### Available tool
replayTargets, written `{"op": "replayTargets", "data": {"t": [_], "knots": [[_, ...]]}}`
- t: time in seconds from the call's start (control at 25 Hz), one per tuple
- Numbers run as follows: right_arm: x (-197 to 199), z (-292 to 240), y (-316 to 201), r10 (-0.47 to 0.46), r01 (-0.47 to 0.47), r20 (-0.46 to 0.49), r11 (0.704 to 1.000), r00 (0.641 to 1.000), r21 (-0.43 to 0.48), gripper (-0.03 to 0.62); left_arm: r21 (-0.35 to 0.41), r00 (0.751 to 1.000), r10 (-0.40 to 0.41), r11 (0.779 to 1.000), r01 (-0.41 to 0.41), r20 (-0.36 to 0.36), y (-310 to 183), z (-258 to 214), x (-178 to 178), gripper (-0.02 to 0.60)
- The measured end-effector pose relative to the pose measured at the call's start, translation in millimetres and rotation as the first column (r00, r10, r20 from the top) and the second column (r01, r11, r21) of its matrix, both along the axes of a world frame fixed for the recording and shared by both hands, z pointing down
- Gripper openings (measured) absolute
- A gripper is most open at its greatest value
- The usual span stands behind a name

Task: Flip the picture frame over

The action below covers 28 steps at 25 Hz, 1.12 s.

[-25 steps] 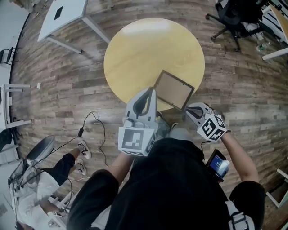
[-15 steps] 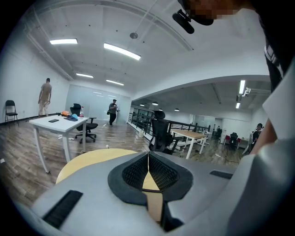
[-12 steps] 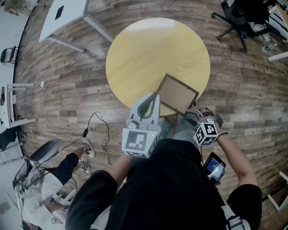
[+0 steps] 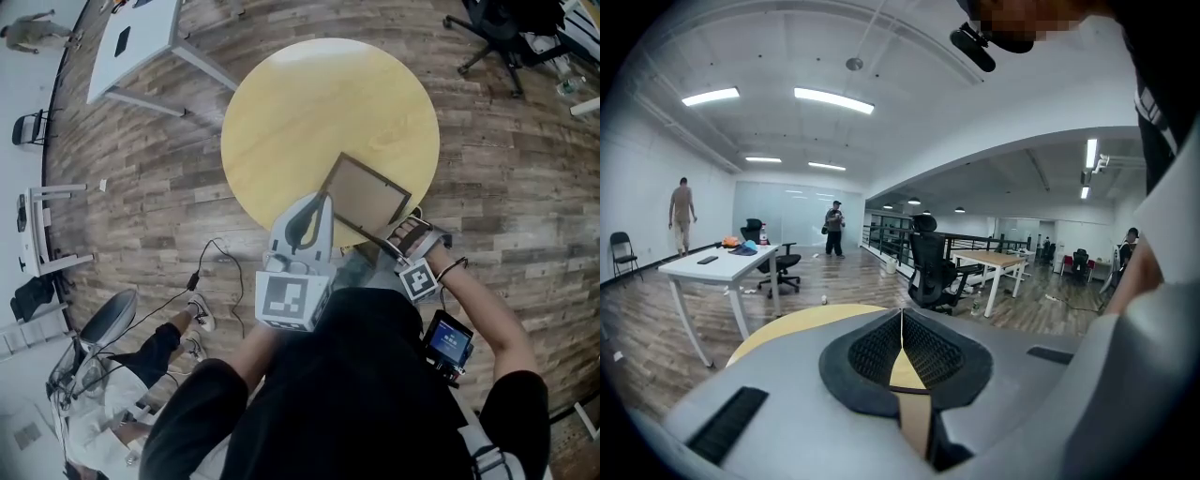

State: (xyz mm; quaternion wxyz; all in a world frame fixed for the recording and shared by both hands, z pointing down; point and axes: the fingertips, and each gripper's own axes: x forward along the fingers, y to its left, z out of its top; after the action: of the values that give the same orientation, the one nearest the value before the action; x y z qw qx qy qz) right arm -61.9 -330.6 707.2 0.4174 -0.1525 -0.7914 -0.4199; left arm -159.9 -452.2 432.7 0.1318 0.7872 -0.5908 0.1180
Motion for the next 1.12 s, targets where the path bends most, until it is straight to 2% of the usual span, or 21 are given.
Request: {"op": "replayTargets", "data": {"t": [0.08, 0.24, 0.4, 0.52, 0.6, 0.76, 0.88, 0.96, 1.04, 1.12], "knots": [[-7.0, -2.7, -3.9, 0.007, -0.008, 0.032, 1.000, 0.999, 0.027, 0.184, -0.011, 1.000, -0.005, 1.000, 0.005, 0.007, -0.3, 0.3, 0.3, 0.023], [-14.6, 4.4, -4.9, 0.041, -0.041, 0.010, 0.999, 0.999, -0.009, 0.189, 0.000, 1.000, 0.008, 1.000, -0.008, 0.002, -0.2, 1.1, -2.7, 0.023], [-18.6, 2.3, -4.8, 0.071, -0.072, 0.037, 0.997, 0.997, 0.007, 0.187, -0.001, 1.000, 0.010, 1.000, -0.010, 0.001, 5.1, 4.0, -7.6, 0.023], [-16.3, -6.3, 2.3, 0.070, -0.068, 0.024, 0.996, 0.997, -0.060, 0.187, 0.003, 1.000, 0.009, 1.000, -0.009, -0.004, 7.1, 3.2, -14.2, 0.023], [-21.6, -26.4, -0.6, 0.084, -0.077, 0.065, 0.991, 0.994, -0.109, 0.179, 0.007, 1.000, 0.008, 1.000, -0.008, -0.008, 7.1, 1.0, -19.3, 0.023], [-37.5, -86.9, -9.6, 0.175, -0.121, 0.176, 0.953, 0.969, -0.279, 0.142, 0.029, 1.000, 0.014, 0.999, -0.014, -0.007, 7.4, -3.8, -24.7, 0.023], [-49.7, -135.2, -21.6, 0.276, -0.151, 0.246, 0.891, 0.929, -0.429, 0.128, 0.046, 1.000, 0.005, 0.999, -0.005, -0.010, 7.4, -10.2, -30.9, 0.023], [-56.5, -167.8, -33.5, 0.372, -0.165, 0.290, 0.819, 0.882, -0.549, 0.121, 0.058, 1.000, -0.005, 0.998, 0.006, -0.011, 7.7, -15.6, -35.9, 0.023], [-62.4, -198.4, -48.1, 0.492, -0.171, 0.312, 0.714, 0.813, -0.679, 0.117, 0.070, 1.000, -0.018, 0.997, 0.019, -0.015, 8.7, -20.1, -43.3, 0.023], [-67.7, -222.6, -63.5, 0.616, -0.148, 0.309, 0.577, 0.725, -0.803, 0.110, 0.079, 0.999, -0.031, 0.996, 0.033, -0.018, 10.3, -23.0, -53.2, 0.023]]}}
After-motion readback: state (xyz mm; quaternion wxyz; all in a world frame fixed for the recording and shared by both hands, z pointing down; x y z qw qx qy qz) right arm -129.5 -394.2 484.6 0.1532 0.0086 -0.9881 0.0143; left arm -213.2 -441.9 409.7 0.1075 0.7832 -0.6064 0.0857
